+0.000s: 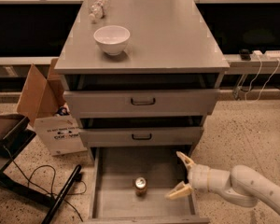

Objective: Pick orange can from bottom drawer and place on counter

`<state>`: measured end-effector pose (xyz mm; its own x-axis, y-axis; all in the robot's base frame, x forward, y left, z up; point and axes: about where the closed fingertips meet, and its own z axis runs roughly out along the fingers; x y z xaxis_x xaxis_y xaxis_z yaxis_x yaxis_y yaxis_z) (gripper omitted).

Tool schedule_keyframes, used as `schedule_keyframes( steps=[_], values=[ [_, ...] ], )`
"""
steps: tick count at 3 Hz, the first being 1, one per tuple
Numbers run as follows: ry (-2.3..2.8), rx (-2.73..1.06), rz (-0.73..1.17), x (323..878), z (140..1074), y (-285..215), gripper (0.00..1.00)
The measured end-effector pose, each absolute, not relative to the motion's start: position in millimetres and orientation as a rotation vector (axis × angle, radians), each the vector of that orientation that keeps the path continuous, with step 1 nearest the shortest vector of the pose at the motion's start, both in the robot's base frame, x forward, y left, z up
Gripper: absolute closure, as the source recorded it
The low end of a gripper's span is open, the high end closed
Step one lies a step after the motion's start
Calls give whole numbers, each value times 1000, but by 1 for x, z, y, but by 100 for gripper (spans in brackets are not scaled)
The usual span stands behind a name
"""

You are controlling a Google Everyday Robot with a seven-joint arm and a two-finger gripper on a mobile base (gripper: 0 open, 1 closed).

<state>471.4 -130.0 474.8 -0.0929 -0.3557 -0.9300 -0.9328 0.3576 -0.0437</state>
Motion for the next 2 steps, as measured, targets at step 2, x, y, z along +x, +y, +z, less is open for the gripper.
schedule_keyframes(
  steps=[2],
  values=[
    [1506, -1161, 790, 537, 314, -51, 0]
  ],
)
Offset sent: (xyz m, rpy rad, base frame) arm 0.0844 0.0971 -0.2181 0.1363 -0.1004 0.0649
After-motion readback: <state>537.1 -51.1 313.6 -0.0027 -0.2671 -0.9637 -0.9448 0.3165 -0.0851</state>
